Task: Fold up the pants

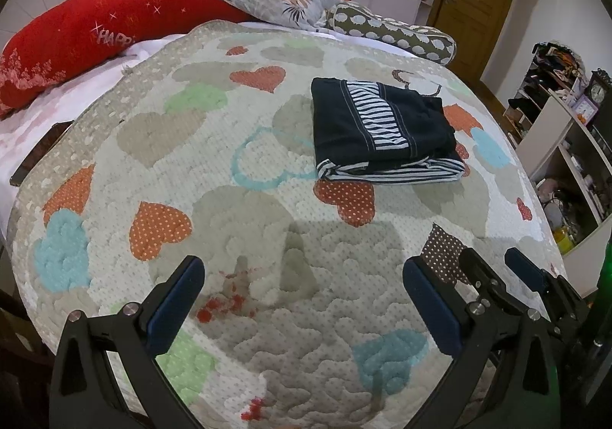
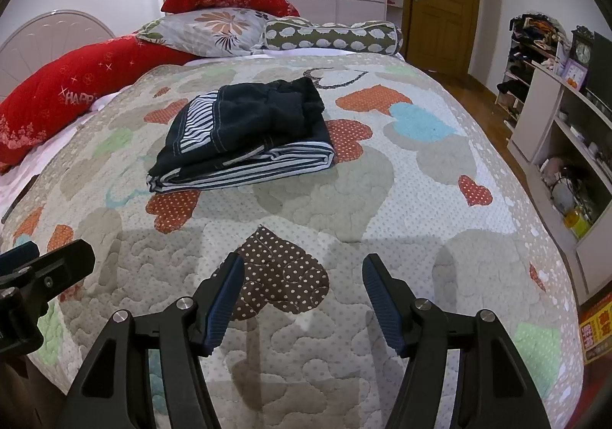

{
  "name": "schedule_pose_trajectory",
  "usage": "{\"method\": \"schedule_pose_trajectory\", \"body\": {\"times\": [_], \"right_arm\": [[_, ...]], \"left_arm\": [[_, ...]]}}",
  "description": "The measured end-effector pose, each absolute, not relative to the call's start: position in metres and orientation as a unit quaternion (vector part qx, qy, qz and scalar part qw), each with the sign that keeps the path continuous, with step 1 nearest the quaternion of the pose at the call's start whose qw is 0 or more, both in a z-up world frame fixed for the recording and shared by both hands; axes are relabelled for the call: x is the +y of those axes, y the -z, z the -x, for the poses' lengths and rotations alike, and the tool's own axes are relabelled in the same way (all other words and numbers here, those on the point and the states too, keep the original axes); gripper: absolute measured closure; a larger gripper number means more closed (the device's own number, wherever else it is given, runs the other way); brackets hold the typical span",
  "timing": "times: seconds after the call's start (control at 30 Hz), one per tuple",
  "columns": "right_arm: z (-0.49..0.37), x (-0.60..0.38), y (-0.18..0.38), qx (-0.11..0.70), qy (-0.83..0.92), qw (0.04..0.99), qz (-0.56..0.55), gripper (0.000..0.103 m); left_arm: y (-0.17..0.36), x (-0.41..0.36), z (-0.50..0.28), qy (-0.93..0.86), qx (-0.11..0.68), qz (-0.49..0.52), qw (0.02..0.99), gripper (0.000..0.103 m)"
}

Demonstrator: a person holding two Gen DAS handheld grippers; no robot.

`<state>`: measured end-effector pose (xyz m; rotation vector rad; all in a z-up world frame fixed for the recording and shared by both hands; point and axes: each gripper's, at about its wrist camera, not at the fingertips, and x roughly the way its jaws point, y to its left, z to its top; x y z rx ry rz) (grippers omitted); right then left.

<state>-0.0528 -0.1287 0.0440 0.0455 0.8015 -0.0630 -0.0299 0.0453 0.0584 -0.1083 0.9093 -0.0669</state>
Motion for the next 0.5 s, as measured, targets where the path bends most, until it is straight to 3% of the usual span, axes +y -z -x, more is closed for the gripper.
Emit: {"method": "schedule_pose_trajectory", "body": {"times": [0.5], "right_arm": [[0.0538,-0.1263,-0.0418,0.394,0.028,0.918,-0.020,0.034]], "left_arm": [[-0.0534,0.0454,0.0300,0.037,0.449,0.064,0.890,0.000]]}}
